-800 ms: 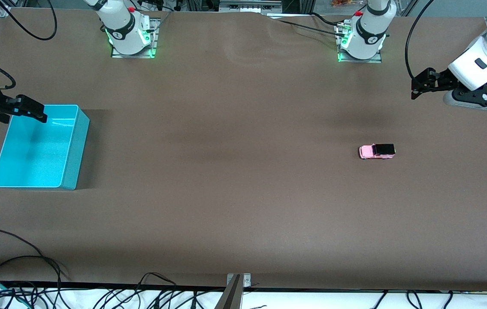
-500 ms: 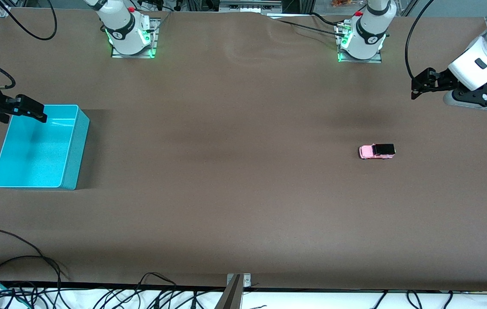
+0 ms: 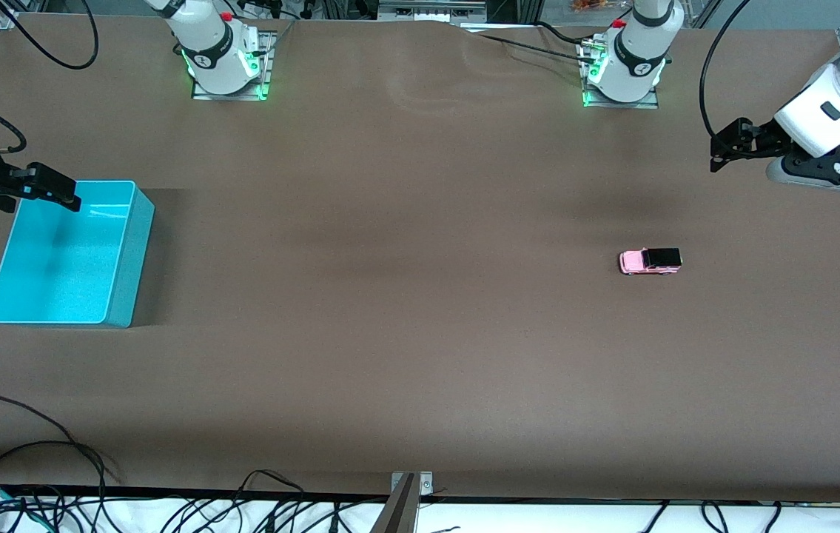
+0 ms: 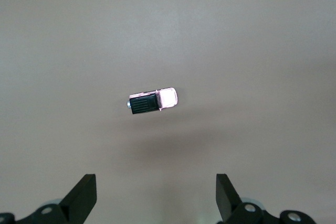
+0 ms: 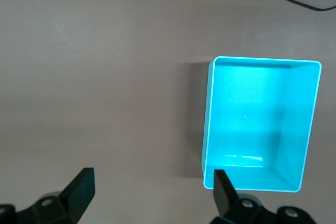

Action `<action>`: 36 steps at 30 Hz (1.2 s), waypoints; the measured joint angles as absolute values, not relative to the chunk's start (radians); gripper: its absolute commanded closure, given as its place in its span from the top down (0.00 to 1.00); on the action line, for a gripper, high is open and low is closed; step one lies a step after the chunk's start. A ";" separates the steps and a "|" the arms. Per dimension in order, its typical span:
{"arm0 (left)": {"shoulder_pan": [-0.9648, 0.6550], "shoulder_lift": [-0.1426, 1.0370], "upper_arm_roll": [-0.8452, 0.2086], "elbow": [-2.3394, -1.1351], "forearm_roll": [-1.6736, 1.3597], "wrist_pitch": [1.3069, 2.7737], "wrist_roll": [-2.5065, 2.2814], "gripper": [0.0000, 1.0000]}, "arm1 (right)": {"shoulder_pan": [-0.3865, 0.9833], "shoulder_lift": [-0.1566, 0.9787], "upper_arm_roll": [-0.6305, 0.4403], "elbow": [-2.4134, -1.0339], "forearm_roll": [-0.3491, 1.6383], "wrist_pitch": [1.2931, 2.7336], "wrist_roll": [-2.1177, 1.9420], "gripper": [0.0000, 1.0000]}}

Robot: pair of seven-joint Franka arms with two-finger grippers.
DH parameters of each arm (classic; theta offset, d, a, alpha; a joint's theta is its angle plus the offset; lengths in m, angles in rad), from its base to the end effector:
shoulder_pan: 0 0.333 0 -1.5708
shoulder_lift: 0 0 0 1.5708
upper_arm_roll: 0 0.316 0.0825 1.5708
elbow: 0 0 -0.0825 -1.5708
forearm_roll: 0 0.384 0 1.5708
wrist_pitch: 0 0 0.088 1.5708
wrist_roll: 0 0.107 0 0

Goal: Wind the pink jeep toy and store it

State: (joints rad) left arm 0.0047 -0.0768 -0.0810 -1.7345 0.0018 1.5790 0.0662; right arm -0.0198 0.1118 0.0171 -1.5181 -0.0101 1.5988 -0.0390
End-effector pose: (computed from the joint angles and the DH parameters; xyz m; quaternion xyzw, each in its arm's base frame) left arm 0.5255 -0.0414 0.5895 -0.9967 0.0709 0.0394 0.0042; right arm 0.5901 -0.0032 0.5878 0.9997 0.0183 -0.0156 0.0038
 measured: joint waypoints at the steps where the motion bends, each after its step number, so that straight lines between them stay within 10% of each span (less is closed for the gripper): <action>1: 0.005 -0.077 -0.081 -1.736 0.002 1.579 0.066 1.00 | -0.020 0.112 0.017 -1.518 -0.010 1.599 -0.039 1.00; 36: 0.015 -0.075 -0.081 -1.751 0.002 1.582 0.067 1.00 | -0.008 0.112 0.022 -1.516 -0.010 1.600 -0.039 1.00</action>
State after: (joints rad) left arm 0.0148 -0.0749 -0.0810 -1.7514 0.0018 1.5823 0.0673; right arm -0.0084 0.1118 0.0217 -1.5159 -0.0101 1.6004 -0.0388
